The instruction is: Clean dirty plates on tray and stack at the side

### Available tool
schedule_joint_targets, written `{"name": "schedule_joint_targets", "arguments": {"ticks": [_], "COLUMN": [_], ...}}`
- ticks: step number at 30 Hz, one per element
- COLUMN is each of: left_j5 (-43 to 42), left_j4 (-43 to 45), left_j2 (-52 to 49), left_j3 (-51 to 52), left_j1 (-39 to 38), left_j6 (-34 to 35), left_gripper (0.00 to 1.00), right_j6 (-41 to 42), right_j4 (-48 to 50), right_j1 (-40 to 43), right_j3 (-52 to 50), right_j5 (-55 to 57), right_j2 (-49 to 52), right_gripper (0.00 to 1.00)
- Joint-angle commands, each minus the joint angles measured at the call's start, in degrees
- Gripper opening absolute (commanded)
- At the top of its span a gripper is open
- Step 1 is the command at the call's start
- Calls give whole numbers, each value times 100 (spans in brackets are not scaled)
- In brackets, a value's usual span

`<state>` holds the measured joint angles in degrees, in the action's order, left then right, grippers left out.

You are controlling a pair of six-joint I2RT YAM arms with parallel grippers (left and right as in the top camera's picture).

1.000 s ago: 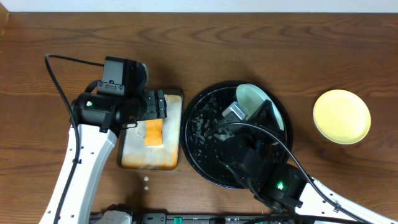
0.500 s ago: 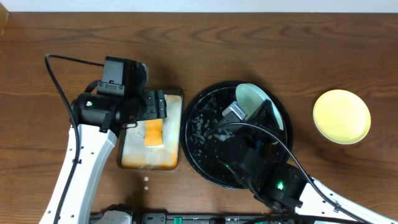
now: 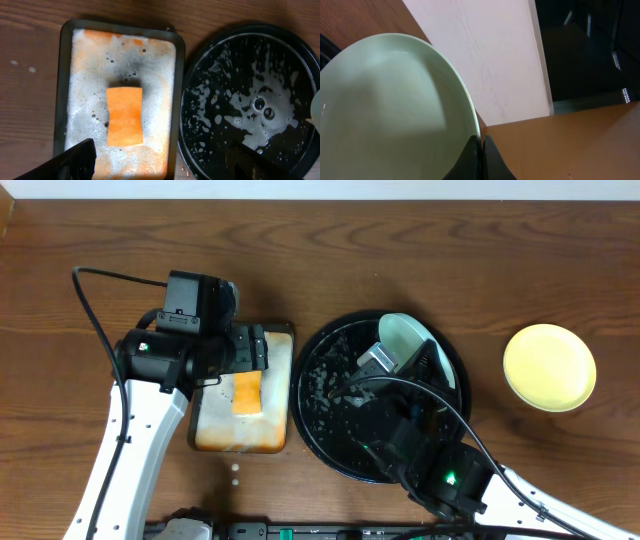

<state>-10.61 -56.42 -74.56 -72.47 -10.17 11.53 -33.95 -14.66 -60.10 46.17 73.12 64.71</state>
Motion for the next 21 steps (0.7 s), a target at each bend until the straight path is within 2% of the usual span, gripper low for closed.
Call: {"name": "schedule_joint_targets", "arguments": {"ticks": [1,7,10,14,21], "left_j5": [-31,-31,-31,-31,-31], "left_j4": [-11,-11,-11,-11,-11], "left_j2": [4,4,4,2,2], "left_j3": [-2,-2,-2,-2,-2], "left_j1": [4,4,4,4,2], "left_j6": [-79,-81,-81,-79,-81], "left_gripper": [84,84,84,84,84], "right_j6": [-44,-31,354,1106,1193], "right_j4": [37,94,267,334,715], "right_j1": [-48,-48,-4,289,890], "right_j3": [70,70,70,70,72], "right_j5": [166,166,168,166,-9], "right_j2": [-57,-57,-57,-66,-208], "right_gripper": [1,1,1,1,1]}}
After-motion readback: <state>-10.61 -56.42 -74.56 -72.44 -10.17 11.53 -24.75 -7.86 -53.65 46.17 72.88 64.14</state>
